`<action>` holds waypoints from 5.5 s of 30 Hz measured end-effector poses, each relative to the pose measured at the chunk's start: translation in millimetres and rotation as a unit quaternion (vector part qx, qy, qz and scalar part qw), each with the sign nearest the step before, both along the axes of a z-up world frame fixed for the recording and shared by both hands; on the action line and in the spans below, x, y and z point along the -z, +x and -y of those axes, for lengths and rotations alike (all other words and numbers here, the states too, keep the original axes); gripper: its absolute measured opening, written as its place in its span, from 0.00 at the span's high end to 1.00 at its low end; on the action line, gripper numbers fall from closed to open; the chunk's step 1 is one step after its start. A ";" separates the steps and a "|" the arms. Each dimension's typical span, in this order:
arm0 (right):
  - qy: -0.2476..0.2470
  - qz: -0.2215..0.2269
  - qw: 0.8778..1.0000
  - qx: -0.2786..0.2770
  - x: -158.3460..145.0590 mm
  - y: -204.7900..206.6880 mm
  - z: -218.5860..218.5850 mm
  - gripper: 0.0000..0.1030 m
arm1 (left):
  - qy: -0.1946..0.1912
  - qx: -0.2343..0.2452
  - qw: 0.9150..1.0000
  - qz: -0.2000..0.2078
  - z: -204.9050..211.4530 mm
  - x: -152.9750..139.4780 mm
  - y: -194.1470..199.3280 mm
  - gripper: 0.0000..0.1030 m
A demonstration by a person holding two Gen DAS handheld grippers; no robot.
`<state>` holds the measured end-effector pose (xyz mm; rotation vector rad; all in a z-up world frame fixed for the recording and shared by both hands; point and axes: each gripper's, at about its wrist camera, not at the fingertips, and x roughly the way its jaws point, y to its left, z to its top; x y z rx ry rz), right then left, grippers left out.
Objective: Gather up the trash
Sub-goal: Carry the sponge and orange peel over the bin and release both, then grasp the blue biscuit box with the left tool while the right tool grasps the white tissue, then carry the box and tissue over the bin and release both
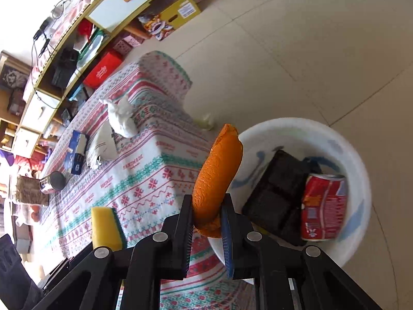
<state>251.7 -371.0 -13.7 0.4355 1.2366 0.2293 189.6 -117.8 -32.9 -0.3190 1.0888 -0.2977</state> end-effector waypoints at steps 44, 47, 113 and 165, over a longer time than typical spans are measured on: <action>-0.113 -0.019 0.993 0.026 11.6 3.5 33.9 0.67 | -0.036 0.009 0.998 -0.044 87.0 46.1 36.3 0.31; -0.115 -0.016 0.993 0.017 10.6 4.8 25.5 0.67 | -0.023 0.001 0.999 -0.039 71.7 42.9 27.2 0.31; -0.121 0.070 0.973 -0.185 38.0 102.6 -209.3 0.71 | 0.199 -0.130 0.969 -0.070 -183.7 42.6 123.1 0.35; -0.040 0.018 0.995 -0.094 -4.5 -19.7 -29.4 0.71 | 0.051 -0.065 0.995 -0.052 -26.8 8.7 -51.1 0.35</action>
